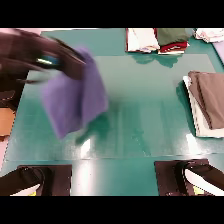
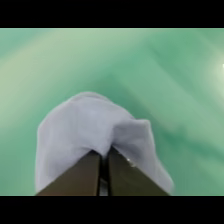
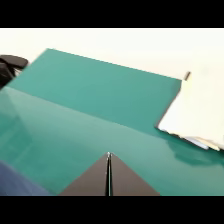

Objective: Fold the shirts.

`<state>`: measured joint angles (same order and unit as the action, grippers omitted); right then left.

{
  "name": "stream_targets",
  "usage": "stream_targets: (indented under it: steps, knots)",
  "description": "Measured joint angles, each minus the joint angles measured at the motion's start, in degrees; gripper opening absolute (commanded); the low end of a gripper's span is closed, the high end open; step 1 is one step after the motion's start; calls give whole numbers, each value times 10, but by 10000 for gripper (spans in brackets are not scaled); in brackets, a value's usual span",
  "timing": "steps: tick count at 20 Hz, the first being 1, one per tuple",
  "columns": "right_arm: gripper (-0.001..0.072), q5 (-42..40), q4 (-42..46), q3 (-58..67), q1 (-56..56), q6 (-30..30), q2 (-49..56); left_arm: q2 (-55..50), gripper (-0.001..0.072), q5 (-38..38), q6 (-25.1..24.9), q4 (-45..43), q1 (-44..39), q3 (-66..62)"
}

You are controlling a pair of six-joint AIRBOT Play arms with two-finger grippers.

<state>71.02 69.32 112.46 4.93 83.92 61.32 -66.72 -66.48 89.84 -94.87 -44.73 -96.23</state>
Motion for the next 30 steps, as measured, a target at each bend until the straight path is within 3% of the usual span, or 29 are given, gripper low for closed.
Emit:
stream_targets:
  steps: [1, 3, 4, 7, 10, 16, 29, 30]
  knots:
    - [15, 14, 2, 12, -5, 4, 8, -33, 31, 7, -10, 6, -28, -2]
    - [15, 42, 4, 28, -12, 9, 22, -83, 523, 22, -31, 14, -68, -5]
    - [15, 56, 6, 33, -14, 10, 28, -99, 539, 30, -39, 16, -78, -7]
    - [15, 82, 7, 41, -16, 14, 41, -120, 539, 31, -44, 18, -58, -11]
    - [16, 93, 7, 44, -17, 15, 47, -127, 539, 21, -31, 30, 14, -11]
    - [15, 100, 8, 45, -17, 16, 49, -165, 539, 35, -16, 150, 152, 44]
    - [15, 102, 8, 45, -17, 16, 50, -344, 537, 126, -26, 405, 188, 138]
    - [16, 102, 8, 45, -17, 16, 50, -349, 467, 135, -30, 417, 188, 138]
